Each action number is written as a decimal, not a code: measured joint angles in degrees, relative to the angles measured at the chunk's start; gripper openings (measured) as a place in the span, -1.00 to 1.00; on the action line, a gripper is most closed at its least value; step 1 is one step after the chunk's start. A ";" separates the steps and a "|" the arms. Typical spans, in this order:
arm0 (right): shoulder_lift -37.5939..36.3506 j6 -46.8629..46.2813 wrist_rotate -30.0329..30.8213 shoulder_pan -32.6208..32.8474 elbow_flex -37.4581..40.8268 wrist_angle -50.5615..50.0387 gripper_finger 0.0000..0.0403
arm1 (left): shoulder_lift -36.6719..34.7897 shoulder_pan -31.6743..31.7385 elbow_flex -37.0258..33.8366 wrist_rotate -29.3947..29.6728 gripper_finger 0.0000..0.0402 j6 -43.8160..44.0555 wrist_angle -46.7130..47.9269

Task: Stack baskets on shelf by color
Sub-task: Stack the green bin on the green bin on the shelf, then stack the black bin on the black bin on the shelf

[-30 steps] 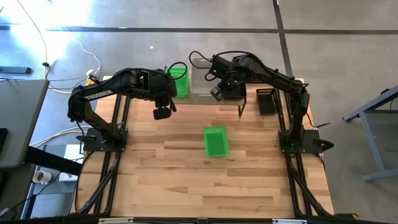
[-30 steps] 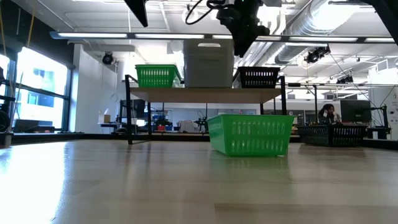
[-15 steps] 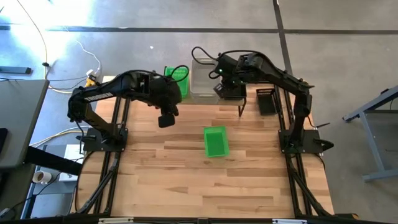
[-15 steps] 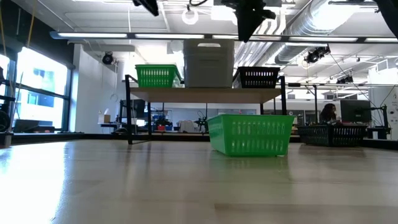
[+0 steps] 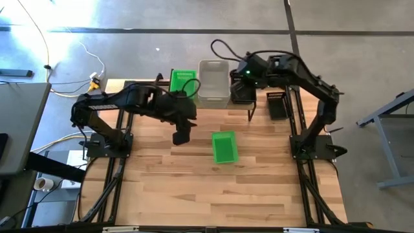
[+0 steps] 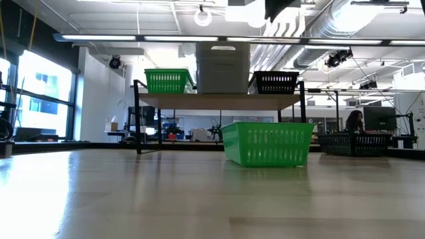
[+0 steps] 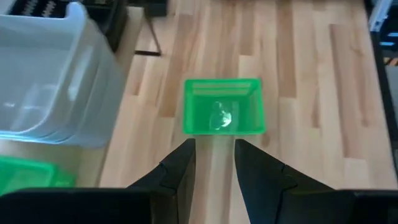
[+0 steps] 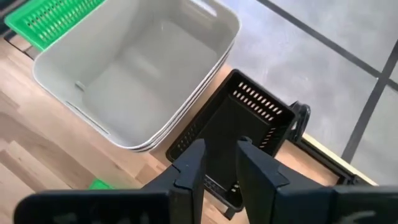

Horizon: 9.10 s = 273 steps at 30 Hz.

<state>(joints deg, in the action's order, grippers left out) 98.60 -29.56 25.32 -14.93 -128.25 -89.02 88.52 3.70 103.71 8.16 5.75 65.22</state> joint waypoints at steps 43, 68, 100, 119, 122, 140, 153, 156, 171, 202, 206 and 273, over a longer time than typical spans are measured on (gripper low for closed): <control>-7.54 10.14 -1.59 6.68 0.15 -0.97 -0.62 | 26.93 -7.24 -0.01 -2.00 -0.49 3.69 -19.00; -7.52 10.14 -1.71 6.68 0.15 -0.98 -0.62 | 36.10 -7.95 0.12 -3.18 -0.49 4.60 -22.42; -7.49 10.41 -1.79 6.68 0.17 -1.00 -0.62 | 39.21 -9.84 0.00 -9.22 -0.99 3.44 -18.51; -7.49 10.14 -1.81 6.68 0.17 -0.97 -0.62 | 19.15 -10.62 0.02 -6.56 -1.00 1.52 -4.68; -7.49 9.97 -1.77 6.68 0.17 -0.95 -0.62 | 15.37 -10.62 0.02 -5.60 -1.00 1.07 -3.21; -7.52 5.37 -1.81 6.68 0.17 -0.97 -0.62 | -1.01 -8.25 0.10 9.67 -1.00 -2.37 7.27; -7.49 4.30 -1.87 6.68 0.17 -0.97 -0.62 | -5.32 1.43 0.02 16.81 -1.00 -11.84 11.66; -7.49 4.30 -1.87 6.68 0.17 -0.98 -0.62 | -5.32 4.93 -0.01 16.71 -1.00 -16.02 11.75; -7.49 2.55 -1.93 6.73 0.17 -0.99 -0.62 | -3.45 25.10 -0.01 1.00 -1.00 -29.47 11.21; -7.49 1.48 -1.92 6.73 0.17 -1.00 -0.62 | -0.01 32.55 -12.92 -6.24 -1.00 -37.46 4.85; -7.49 1.48 -1.91 6.73 0.17 -1.00 -0.62 | 0.02 32.55 -12.92 -6.24 -1.00 -37.48 4.84; -27.47 -24.01 0.99 -14.55 46.01 0.07 -0.62 | -11.74 26.95 -6.48 -9.46 -0.49 -28.43 8.10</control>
<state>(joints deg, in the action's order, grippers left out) 71.13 -53.57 26.30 -29.49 -82.24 -88.96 76.77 30.65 97.23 -1.30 -22.68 73.32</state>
